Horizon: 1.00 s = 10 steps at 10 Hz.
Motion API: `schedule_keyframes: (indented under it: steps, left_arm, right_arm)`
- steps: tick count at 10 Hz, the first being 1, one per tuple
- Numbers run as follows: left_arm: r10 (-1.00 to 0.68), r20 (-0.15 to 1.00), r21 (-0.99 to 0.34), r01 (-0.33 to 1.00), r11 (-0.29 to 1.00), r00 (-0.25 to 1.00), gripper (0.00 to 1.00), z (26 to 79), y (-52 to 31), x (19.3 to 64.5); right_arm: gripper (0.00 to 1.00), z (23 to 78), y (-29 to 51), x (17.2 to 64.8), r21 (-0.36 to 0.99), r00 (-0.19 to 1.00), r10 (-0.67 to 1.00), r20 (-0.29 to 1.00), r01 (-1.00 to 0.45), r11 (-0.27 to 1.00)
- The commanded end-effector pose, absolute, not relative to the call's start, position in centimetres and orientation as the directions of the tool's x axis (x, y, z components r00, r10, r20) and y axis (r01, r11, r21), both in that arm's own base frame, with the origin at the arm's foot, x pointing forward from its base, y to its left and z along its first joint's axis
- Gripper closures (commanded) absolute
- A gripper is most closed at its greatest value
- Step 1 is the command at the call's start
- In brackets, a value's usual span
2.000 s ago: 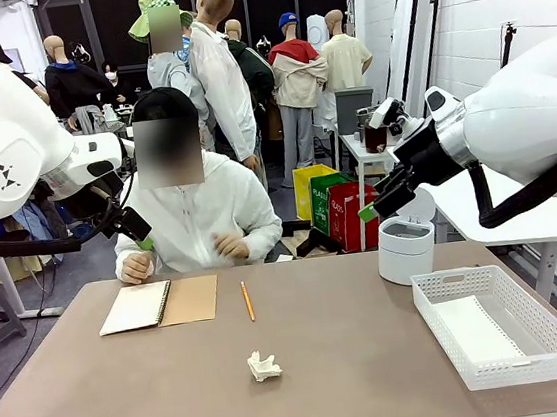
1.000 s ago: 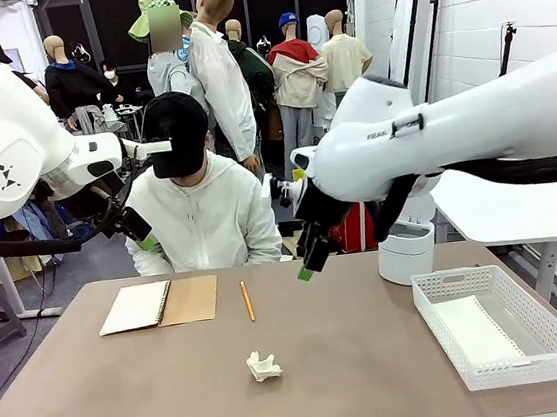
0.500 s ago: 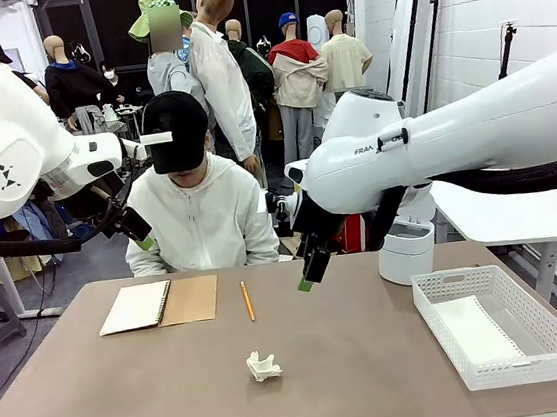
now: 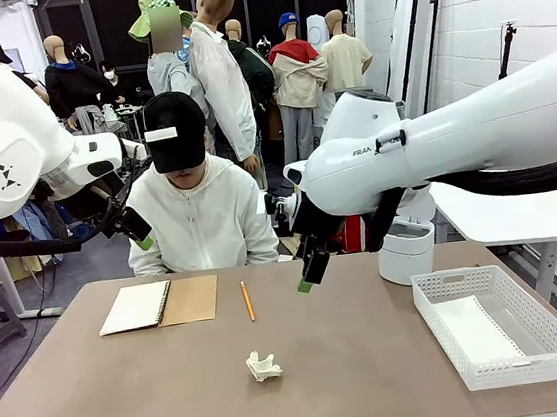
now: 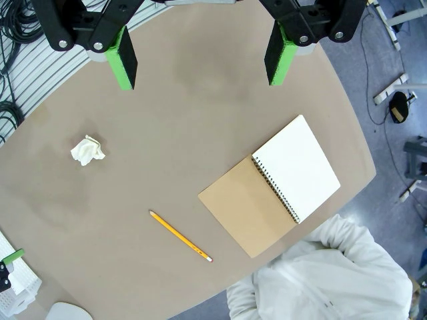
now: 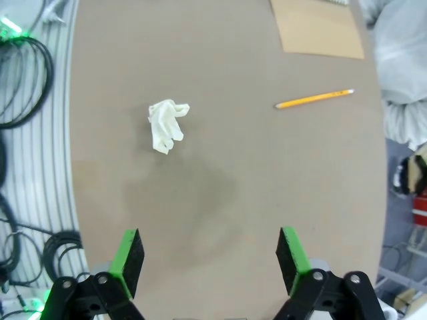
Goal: Sort the paper based on its condition.
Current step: If a person hands you a paper, place it in the Organizing basket , and if it's crumpled, put it in the Trash can.
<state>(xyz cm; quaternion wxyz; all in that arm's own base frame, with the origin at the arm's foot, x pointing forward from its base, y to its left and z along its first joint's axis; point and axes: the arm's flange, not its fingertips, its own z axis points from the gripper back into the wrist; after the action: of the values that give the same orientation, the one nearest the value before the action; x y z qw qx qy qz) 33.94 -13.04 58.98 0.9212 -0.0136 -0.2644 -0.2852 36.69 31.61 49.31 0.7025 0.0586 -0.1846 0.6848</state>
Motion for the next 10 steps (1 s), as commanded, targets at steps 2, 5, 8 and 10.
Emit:
schedule_keyframes:
  steps: [2,5,8,10]
  left_arm:
    - [-0.519,0.497,0.125,0.534,0.836,0.696,0.0,59.0,-12.9,34.0]
    - [-0.519,0.497,0.125,0.534,0.836,0.696,0.0,59.0,-12.9,34.0]
    - [-0.519,0.497,0.125,0.534,0.836,0.696,0.0,59.0,-12.9,34.0]
    - [-0.519,0.497,0.125,0.534,0.836,0.696,0.0,59.0,-12.9,34.0]
  right_arm:
    - [0.0,47.1,34.7,37.8,-0.138,-0.078,0.955,0.287,-0.99,-0.039]
    - [0.0,44.1,37.0,37.8,-0.079,-0.124,0.961,0.247,-0.991,-0.107]
    - [0.0,41.2,40.0,38.1,-0.032,-0.133,0.966,0.222,-0.991,-0.129]
    - [0.0,39.9,41.7,38.2,-0.016,-0.138,0.971,0.194,-0.99,-0.137]
